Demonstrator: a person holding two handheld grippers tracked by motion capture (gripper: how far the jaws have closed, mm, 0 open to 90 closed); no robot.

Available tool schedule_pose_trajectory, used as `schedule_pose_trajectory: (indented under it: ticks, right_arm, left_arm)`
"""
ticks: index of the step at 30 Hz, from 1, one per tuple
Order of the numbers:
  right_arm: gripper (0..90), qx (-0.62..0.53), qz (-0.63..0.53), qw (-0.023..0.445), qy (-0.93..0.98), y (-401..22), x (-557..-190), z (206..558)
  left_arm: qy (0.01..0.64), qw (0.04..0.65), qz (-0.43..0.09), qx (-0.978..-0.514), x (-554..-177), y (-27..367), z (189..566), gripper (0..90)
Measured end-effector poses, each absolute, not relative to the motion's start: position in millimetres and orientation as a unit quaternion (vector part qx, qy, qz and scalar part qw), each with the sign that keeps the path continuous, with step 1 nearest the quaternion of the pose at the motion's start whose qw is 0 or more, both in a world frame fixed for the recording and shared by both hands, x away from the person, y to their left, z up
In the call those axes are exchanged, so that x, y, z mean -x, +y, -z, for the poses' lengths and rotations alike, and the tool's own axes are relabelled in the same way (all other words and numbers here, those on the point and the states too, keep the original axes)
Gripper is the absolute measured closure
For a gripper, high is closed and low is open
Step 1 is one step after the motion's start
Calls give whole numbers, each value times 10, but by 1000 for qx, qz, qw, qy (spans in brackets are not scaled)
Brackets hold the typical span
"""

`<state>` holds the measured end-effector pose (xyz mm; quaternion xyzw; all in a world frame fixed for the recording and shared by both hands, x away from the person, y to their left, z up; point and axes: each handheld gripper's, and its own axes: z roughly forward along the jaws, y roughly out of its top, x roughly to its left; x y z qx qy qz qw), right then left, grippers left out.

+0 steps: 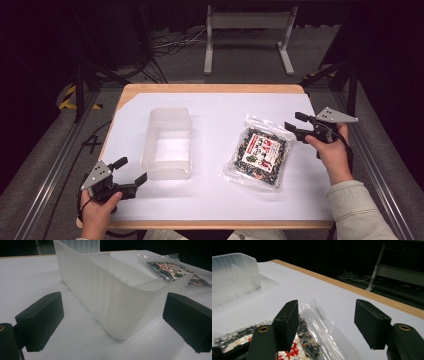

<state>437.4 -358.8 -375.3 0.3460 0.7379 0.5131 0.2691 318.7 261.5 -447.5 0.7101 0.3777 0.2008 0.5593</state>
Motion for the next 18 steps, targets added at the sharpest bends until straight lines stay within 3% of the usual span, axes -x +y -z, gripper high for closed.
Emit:
schedule_pose_trajectory:
  ticks: [18]
  right_arm:
    - [280, -456, -456, 212, 735, -3742, -4666, 4098]
  left_arm:
    - [381, 557, -204, -710, -3189, 2607, 4480, 55]
